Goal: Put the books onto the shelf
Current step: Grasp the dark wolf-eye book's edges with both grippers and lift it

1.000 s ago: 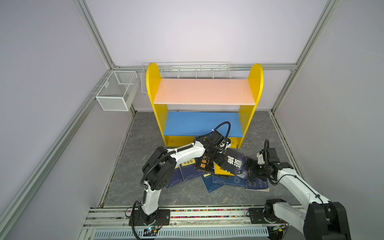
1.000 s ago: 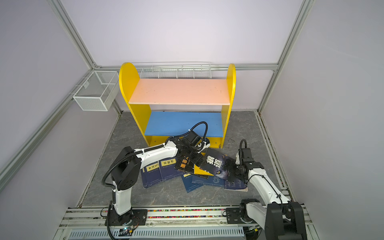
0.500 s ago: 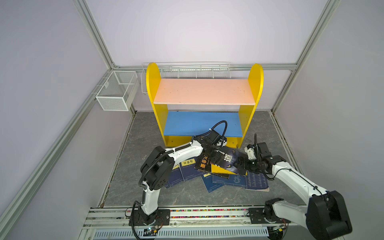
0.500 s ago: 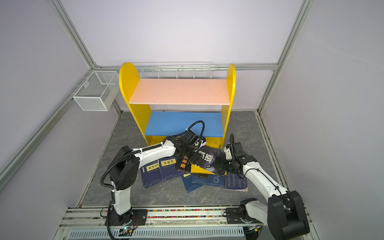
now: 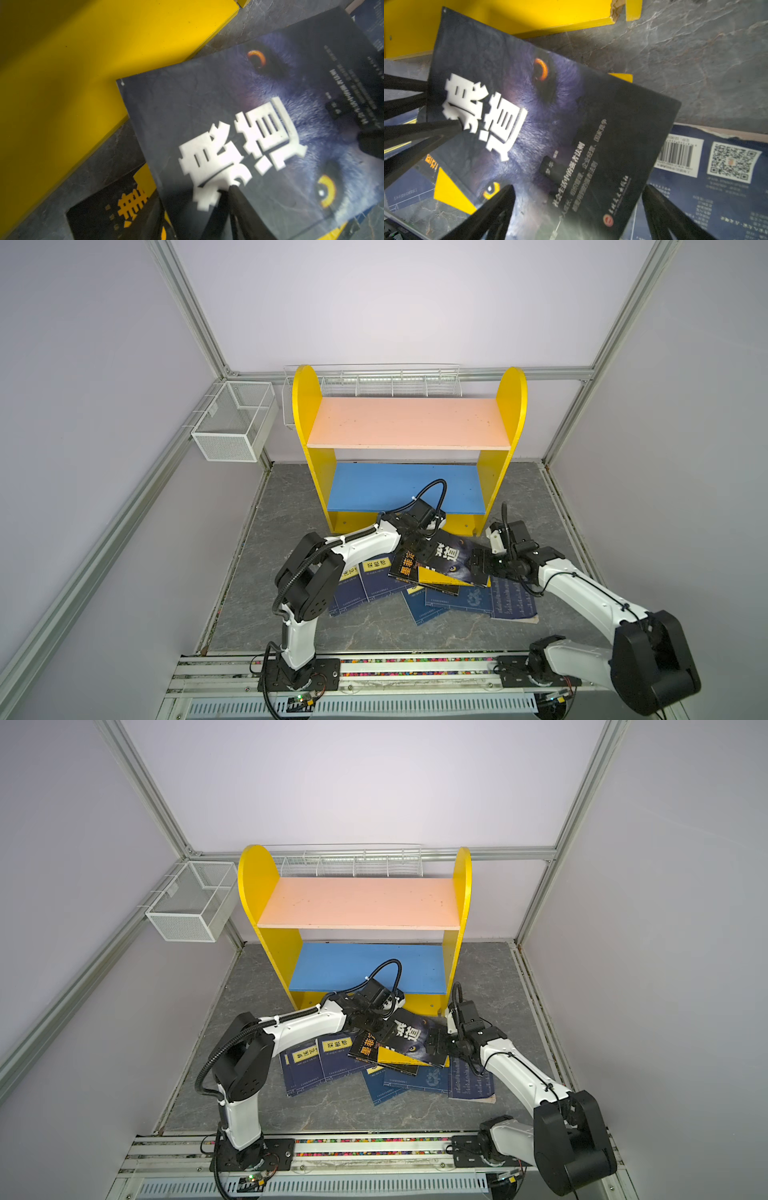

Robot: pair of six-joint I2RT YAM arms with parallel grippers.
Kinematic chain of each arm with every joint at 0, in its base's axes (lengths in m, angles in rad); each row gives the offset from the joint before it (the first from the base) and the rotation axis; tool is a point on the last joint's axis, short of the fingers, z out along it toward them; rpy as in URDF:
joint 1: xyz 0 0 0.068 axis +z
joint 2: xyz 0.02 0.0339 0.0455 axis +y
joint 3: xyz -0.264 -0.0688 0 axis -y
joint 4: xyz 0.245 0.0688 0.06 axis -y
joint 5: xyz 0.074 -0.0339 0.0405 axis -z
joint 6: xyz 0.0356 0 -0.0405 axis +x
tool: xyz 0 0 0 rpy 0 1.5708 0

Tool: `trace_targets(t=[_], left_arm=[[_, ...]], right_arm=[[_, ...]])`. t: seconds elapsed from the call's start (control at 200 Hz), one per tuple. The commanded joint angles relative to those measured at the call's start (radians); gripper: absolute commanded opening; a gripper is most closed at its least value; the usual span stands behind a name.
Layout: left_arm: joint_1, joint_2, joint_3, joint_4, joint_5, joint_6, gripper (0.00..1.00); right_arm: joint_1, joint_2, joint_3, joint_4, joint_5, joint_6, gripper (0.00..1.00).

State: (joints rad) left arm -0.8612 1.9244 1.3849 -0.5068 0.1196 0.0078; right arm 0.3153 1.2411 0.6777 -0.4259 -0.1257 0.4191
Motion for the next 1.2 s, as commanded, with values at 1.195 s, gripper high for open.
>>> trace_targets(t=[1.195], left_arm=[[-0.006,0.038,-0.036,-0.14,0.047,0.029,0.26]], right_arm=[[-0.143,0.094,-0.065,0.194,-0.208,0.161,0.87]])
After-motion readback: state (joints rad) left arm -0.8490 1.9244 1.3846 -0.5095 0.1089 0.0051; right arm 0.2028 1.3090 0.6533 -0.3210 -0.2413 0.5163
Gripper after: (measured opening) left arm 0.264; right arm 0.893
